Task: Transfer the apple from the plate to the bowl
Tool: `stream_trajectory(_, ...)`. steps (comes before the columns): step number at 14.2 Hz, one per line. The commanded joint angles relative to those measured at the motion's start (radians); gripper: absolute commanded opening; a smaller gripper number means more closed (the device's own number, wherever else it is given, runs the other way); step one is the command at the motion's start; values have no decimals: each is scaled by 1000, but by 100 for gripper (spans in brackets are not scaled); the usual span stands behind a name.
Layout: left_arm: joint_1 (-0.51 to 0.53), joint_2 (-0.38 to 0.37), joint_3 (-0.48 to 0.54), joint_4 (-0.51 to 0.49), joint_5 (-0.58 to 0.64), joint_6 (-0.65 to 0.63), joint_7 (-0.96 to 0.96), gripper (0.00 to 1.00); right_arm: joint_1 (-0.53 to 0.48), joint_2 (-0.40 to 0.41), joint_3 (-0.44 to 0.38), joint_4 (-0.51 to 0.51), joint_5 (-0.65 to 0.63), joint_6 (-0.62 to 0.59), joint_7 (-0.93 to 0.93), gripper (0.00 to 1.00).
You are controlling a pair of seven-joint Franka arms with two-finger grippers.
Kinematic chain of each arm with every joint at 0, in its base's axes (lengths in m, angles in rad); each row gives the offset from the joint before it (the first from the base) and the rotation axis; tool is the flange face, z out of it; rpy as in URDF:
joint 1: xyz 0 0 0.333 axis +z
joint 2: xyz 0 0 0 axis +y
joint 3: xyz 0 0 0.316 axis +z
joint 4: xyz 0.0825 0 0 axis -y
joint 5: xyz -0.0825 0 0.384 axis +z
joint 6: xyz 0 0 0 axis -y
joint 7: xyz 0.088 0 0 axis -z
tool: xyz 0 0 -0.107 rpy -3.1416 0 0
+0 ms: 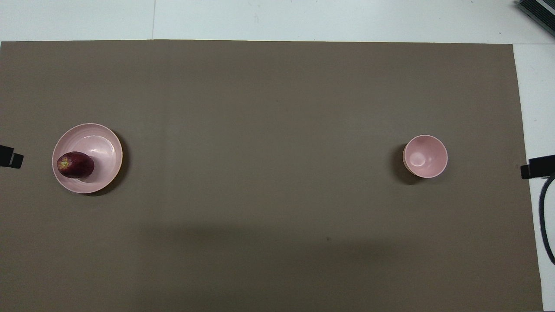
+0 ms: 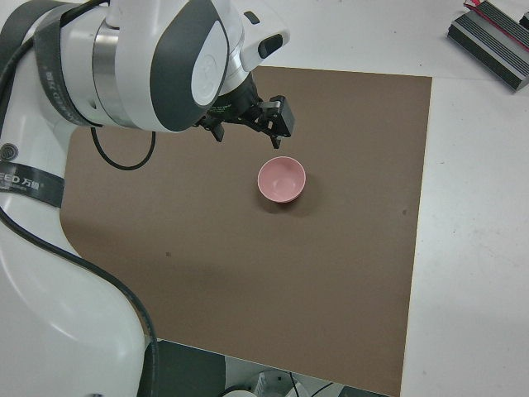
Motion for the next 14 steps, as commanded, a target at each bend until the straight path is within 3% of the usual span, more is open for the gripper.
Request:
stream_trajectory(1,13,-2,-7,14,-6,-19,-8,100,-12,-23,3,-32,15,26,-35,100)
stream_trajectory(14,8,-4,-7,12,-6,-22,-8,100,-4,-25,3,-32,15,26,-18,100)
